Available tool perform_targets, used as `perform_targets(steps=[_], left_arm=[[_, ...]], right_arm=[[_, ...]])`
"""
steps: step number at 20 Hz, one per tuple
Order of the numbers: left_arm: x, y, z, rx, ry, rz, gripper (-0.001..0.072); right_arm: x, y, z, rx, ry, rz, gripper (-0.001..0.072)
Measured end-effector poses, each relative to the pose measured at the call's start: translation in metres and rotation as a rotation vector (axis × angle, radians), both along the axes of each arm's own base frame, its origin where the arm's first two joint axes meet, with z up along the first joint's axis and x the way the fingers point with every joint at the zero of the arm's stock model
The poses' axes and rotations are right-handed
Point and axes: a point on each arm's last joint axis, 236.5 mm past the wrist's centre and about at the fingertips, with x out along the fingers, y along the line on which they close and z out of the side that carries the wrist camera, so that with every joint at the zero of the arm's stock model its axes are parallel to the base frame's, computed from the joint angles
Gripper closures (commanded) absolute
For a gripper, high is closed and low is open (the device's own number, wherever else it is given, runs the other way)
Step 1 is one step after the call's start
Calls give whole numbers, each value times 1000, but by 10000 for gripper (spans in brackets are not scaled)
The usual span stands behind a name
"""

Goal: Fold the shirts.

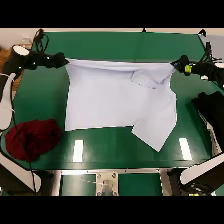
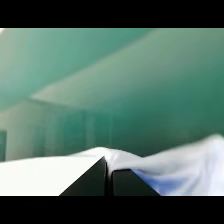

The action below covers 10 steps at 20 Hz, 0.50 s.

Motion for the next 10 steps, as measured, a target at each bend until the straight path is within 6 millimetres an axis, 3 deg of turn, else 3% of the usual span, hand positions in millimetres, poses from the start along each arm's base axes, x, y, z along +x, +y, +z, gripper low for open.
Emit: perform_targets(steps=[5,10], left_arm=[[-60,-2,-42,46,273,-98,682],[-101,-12,-85,63,438,-131,682]], right_arm=[[-60,-10,-41,-98,240,127,694],[-98,-14,-78,-150,395,179,694]])
